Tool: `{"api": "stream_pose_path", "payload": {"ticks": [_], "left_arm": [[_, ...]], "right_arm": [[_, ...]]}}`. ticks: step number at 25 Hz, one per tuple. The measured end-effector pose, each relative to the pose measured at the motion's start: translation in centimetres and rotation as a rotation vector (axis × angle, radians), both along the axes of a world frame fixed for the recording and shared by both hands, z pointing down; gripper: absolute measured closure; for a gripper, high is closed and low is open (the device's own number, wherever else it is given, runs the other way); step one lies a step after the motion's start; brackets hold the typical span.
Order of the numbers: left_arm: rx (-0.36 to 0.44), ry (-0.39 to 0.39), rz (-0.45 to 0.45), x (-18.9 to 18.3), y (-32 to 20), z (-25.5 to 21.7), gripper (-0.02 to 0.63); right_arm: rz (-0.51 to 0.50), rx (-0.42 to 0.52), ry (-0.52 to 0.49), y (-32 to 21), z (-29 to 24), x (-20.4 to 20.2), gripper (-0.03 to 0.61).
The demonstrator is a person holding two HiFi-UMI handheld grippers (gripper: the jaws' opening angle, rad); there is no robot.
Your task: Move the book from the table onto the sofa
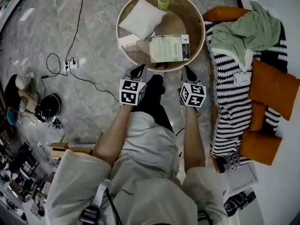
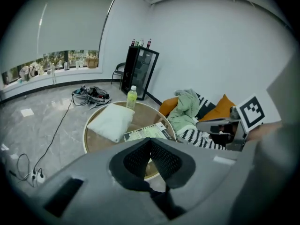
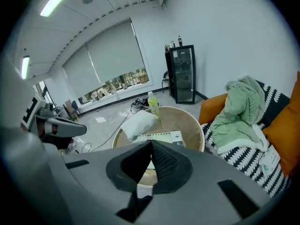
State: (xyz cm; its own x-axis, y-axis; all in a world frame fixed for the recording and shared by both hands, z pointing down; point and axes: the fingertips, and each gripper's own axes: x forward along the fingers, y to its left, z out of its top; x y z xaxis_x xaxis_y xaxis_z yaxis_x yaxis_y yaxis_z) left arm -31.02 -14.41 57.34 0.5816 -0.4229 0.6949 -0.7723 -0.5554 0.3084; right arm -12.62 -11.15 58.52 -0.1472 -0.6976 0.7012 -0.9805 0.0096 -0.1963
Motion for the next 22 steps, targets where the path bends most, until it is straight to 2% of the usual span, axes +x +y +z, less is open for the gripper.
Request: {"api": "stream_pose_path", "payload": {"ticks": [2,4,6,14,22], "left_arm": [[-0.025,-0.007,0.039,1.8,-0.2,2.8,0.606],[-0.017,-0.013,0.087,3.5,-1.1,4.9,0.606],[-0.009,-0.021,0.096,4.5,-2.5,6.7,0.606],[-0.117,0.001,-0.056,4.0,-5.1,12.7,0.606],[-0.188,-0.008,-0.121,4.6,-6.4,17.1,0.604]], "right_arm": [[0.018,-0.034,0.010,-0.1,1.3,1.5,0.572],[0.052,-0.073,0.002,-0.2,2.9,3.1,0.572],[0.079,-0.102,-0.018,-0.8,4.5,4.5,0.572],[0.067,-0.189,-0.048,-4.3,10.6,6.6,0.572],[0.024,-0.180,-0.040,-8.5,14.2,7.6,0.571]]}}
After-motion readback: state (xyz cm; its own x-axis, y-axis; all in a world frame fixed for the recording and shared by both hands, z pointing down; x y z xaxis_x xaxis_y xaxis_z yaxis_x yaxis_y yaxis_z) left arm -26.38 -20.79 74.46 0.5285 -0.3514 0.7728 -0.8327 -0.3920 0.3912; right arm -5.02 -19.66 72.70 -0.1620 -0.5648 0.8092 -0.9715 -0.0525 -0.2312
